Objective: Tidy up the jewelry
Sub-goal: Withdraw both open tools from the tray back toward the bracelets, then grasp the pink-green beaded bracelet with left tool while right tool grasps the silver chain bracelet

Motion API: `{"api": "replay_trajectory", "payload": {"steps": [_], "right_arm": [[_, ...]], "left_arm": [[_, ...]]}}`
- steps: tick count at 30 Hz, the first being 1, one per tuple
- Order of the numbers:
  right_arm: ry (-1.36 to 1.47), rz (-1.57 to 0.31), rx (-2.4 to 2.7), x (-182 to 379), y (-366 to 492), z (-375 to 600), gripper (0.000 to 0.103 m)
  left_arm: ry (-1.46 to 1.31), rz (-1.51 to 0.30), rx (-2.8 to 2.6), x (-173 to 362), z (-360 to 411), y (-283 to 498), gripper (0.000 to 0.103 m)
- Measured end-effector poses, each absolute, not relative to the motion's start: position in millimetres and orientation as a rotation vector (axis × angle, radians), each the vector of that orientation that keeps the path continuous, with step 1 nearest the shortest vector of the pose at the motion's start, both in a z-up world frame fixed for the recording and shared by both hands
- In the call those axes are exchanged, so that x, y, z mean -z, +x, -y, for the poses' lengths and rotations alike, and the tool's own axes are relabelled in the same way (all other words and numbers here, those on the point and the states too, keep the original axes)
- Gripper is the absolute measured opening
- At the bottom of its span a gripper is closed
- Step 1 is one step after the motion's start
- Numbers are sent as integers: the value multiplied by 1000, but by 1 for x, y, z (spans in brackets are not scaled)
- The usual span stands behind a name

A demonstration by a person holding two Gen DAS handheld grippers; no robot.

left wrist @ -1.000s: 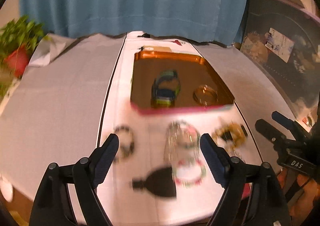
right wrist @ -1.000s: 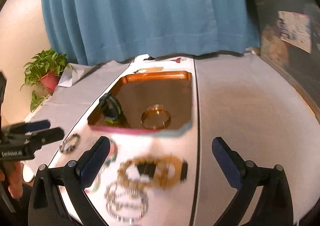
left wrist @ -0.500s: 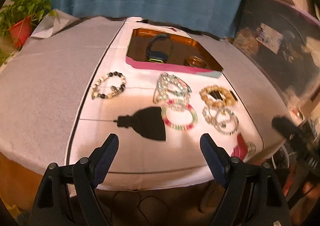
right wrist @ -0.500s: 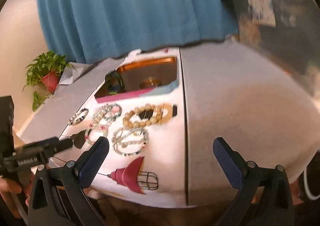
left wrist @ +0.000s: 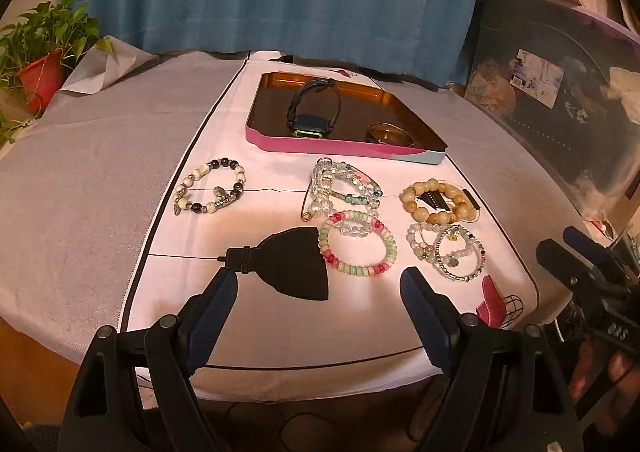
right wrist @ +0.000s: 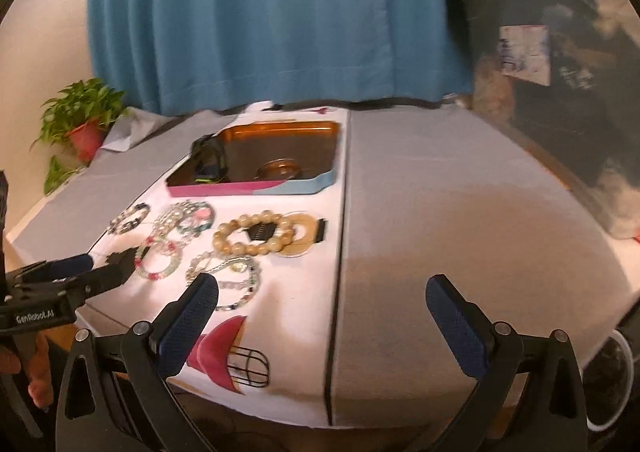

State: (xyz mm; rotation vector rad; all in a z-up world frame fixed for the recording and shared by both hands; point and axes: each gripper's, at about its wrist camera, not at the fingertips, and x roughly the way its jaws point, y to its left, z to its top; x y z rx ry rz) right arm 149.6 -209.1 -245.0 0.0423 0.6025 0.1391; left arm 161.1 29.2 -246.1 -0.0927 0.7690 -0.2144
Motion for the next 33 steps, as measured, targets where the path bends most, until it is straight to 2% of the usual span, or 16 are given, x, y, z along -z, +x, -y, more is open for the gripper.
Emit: {"api": "replay_trajectory", "payload": {"steps": [8, 13, 14, 15, 16, 18, 19, 24, 26, 28, 29, 30, 33], "right_arm": [[-56, -537, -175, 245, 153, 201, 103], [77, -597, -195, 242, 167, 229, 99], [122, -613, -233, 243, 169, 234, 96], [160, -627, -268, 245, 171, 237, 82], [191, -640, -292, 248, 172, 238, 64], [175, -672, -324, 255, 175, 232, 47], [155, -679, -330, 258, 175, 227, 43], [101, -706, -387, 266, 179, 206, 38], [81, -706, -400, 268, 181, 199, 32], [71, -713, -400, 272, 186, 192, 25], [72, -716, -399, 273, 188, 190, 22], [70, -722, -394, 275, 190, 188, 19], [64, -739, -386, 281, 195, 179, 15]], "left_arm": [[-55, -763, 224, 248, -29, 169, 80], [-43, -745, 256, 246, -27, 173, 75], [-45, -746, 265, 246, -26, 173, 73], [-47, -748, 276, 246, -25, 174, 70], [-37, -748, 280, 246, -22, 174, 64], [-12, -748, 287, 247, -18, 176, 56], [-9, -752, 296, 248, -17, 177, 54], [5, -762, 297, 251, -16, 186, 47], [-5, -783, 270, 254, -19, 193, 37], [-20, -790, 260, 256, -23, 196, 19], [-29, -795, 260, 257, -25, 197, 14], [-44, -800, 266, 257, -26, 198, 10], [-56, -799, 261, 258, -27, 198, 9]]}}
